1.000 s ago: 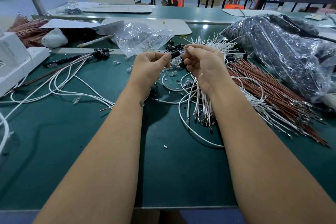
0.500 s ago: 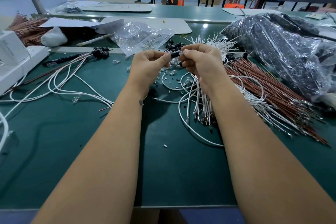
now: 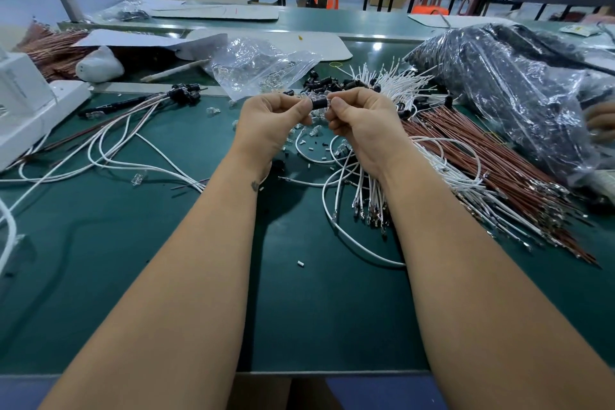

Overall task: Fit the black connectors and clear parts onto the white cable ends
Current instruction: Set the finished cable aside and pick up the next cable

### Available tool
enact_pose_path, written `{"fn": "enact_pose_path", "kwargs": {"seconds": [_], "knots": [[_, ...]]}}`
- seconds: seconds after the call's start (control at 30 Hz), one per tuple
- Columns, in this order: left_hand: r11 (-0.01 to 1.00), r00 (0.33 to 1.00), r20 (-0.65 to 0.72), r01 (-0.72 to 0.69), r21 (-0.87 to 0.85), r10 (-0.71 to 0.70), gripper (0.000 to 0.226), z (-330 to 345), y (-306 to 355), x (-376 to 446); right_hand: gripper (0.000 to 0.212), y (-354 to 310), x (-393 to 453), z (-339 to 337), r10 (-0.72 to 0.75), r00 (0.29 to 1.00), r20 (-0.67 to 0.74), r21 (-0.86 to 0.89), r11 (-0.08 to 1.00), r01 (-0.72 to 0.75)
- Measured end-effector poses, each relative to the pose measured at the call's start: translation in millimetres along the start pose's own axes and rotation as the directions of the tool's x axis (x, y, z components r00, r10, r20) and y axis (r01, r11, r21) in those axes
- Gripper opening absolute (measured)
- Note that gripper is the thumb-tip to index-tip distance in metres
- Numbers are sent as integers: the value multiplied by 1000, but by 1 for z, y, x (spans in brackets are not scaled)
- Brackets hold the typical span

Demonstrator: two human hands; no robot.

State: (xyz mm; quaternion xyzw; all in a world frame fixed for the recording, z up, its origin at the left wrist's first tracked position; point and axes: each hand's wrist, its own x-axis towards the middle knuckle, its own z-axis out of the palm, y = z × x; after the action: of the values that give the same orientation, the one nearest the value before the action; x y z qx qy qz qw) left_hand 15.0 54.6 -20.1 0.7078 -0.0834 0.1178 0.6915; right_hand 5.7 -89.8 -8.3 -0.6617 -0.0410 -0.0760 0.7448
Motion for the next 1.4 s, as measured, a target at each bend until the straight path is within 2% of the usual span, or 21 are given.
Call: {"fn": "enact_pose_path", "kwargs": {"seconds": [0.4, 0.53, 0.7, 0.8, 1.0, 1.13, 1.4], "knots": [[997, 997, 8, -81, -4, 81, 3, 2, 1, -1, 19, -2, 5, -4, 29, 1000, 3, -65, 997, -29], [994, 994, 25, -103, 32, 102, 5, 0, -2, 2, 18, -3, 6, -4, 71, 997, 6, -24, 997, -71], [988, 997, 45, -72, 135, 67, 16, 0, -5, 3, 20, 1, 5, -3, 37, 999, -4, -41, 998, -37], [991, 997, 42, -61, 117, 57, 16, 0, -4, 2, 21, 3, 7, -2, 23, 1000, -13, -61, 998, -23], [987, 992, 24, -127, 98, 125, 9, 2, -2, 0, 21, 3, 6, -1, 33, 999, -6, -69, 997, -33], [988, 997, 14, -76, 132, 74, 13, 2, -5, 1, 18, 4, 4, 1, -24, 1000, 2, -79, 997, 24], [999, 1000, 22, 8, 52, -9, 18, 4, -1, 1, 18, 6, 4, 0, -49, 997, 52, -88, 995, 54]]}}
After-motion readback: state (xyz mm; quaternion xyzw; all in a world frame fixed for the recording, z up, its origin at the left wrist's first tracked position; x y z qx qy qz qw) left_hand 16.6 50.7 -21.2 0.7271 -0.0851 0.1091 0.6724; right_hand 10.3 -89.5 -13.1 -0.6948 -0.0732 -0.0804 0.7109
